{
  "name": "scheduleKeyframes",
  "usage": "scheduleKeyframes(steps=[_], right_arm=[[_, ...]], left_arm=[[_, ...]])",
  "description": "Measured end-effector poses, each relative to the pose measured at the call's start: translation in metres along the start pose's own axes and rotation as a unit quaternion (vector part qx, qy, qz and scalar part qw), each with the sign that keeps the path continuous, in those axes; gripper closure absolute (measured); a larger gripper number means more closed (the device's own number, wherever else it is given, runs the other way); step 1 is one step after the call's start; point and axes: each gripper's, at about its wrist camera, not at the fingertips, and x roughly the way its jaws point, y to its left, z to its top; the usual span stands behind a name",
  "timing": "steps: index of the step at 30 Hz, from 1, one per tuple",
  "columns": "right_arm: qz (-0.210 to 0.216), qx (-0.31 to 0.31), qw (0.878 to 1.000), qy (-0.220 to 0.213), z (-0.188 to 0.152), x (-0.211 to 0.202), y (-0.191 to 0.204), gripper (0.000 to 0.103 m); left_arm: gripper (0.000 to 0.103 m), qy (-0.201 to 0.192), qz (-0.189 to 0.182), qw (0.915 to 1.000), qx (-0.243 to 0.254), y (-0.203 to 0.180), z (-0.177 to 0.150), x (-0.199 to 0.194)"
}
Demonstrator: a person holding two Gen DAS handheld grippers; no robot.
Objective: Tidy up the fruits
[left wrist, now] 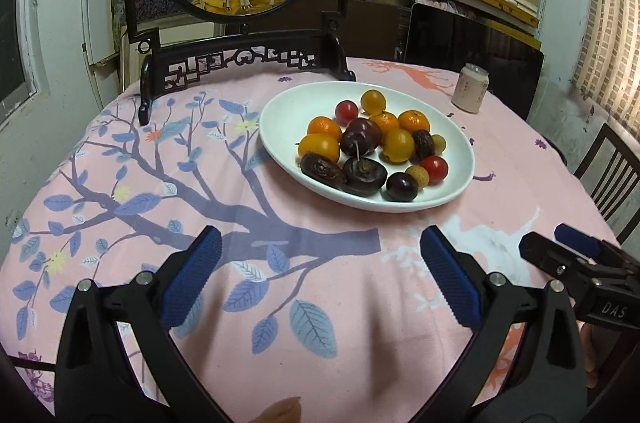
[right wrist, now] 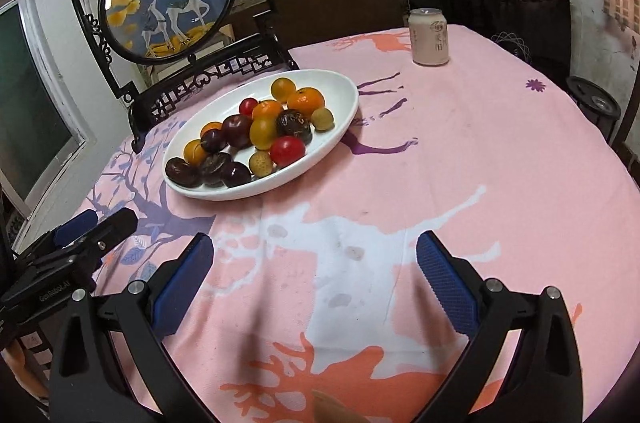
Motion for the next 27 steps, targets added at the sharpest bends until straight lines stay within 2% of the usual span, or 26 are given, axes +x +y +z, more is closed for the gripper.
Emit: scheduleKeyframes(steps=[6,11,16,27], right_arm=[[-0.001,-0.001,1.000,0.007,-0.001,0.003,0.000,0.001],[-0.019,-0.024,0.999,0.015,-0.003,0.007,0.007,0.001],[-0.026,-0.040,0.999,0.001,-0.005,0.004,0.011,0.001],[-0.028,-0.060,0.998,-0.010,-0.005,0.000,0.019,0.001]], left_arm=[[0.002,-0.008,0.012,0.9995,0.028,-0.012,-0.002,-0.004],[0.002,-0.014,-0.011,0.9995,0.026,-0.011,-0.003,-0.008],[0.002,-0.010,0.010,0.9994,0.032,-0.013,-0.004,-0.005],[0.002,-0.009,0.015,0.9989,0.043,-0.017,-0.005,-0.005]])
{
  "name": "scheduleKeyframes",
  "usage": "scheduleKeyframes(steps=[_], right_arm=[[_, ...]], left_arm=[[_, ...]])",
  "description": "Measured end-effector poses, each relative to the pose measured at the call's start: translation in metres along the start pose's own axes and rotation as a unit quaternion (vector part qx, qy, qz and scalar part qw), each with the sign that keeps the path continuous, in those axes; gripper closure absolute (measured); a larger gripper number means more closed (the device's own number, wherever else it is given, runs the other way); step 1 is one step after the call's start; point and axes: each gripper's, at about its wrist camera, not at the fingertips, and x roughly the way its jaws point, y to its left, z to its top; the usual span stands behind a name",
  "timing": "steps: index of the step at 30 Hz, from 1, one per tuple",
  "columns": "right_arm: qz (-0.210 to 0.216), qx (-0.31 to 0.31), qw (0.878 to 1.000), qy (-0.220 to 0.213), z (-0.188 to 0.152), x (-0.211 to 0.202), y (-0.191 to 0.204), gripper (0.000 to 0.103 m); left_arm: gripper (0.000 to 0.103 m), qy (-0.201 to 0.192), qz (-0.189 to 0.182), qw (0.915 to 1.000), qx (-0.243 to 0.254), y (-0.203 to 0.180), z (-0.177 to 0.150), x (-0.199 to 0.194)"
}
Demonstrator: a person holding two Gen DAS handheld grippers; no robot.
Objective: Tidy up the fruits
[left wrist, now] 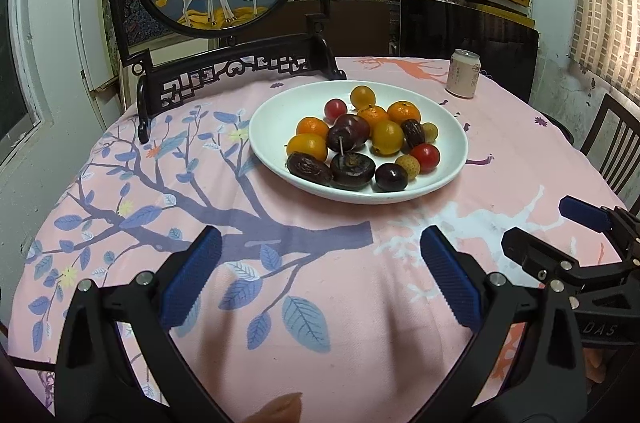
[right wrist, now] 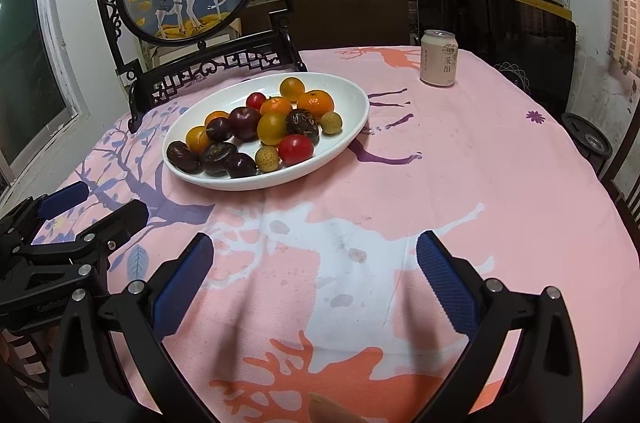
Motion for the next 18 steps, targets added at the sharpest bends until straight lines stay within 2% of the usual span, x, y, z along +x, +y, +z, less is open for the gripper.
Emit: scheduleKeyframes(steps=[9,13,18], right_arm=[[0.001,-0.003,1.000,-0.002,-0.0006,-0.0009,0.0007,0.001],[0.002,0.001,1.000,-0.001,-0.0006,-0.0005,-0.0001,0.001],[0.002,0.006,1.000,-0.003,-0.0004,-0.0010,-0.0018,0.001]], left_arm=[[0.002,-0.002,-0.004,1.0000,0.000,0.0016,-0.0004,-0.0008],[0.002,0.017,-0.027,0.9994,-0.013,0.0052,0.0000,0.0052],[0.002,0.011,-0.008,0.9999,0.006,-0.0024,-0.0020,0.0043]])
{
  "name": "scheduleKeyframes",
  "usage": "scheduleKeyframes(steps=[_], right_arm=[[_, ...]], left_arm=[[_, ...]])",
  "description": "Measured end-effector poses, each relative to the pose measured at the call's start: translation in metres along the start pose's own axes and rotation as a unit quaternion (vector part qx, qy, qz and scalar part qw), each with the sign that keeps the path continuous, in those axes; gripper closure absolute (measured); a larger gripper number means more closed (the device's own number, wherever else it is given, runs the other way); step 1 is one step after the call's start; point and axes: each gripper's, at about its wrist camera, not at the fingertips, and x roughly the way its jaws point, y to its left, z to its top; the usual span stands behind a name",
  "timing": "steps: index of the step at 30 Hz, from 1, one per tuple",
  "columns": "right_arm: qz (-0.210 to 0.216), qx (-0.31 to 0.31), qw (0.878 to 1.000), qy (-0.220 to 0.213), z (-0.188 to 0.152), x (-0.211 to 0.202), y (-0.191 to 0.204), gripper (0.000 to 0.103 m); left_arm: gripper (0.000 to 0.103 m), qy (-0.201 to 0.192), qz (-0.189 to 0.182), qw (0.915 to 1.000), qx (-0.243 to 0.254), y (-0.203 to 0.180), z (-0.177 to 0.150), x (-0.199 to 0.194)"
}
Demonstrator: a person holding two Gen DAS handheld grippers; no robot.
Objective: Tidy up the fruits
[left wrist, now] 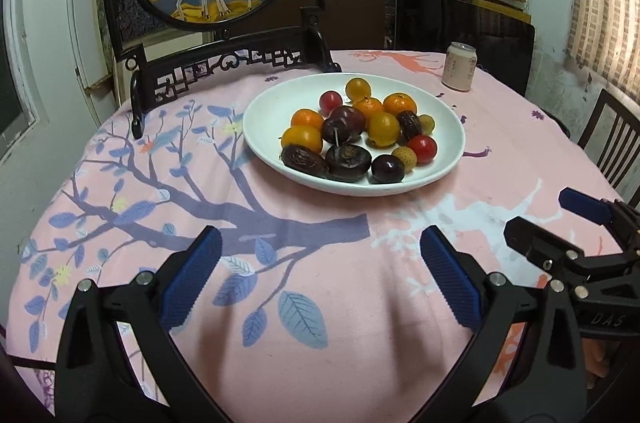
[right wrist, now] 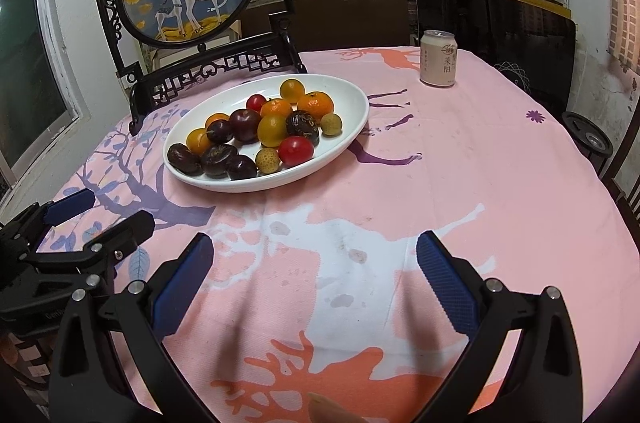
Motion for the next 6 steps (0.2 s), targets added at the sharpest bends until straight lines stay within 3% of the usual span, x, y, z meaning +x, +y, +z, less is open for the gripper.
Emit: scheduleKeyframes(steps=[6], right_arm=[[-0.001,-0.001,1.000,0.002,0.0001,0.0004,-0.0004,0.001]], left_arm=[[0.002,-0.005,0.007,1.0000,0.003,0.0003,0.0003,-0.0011]])
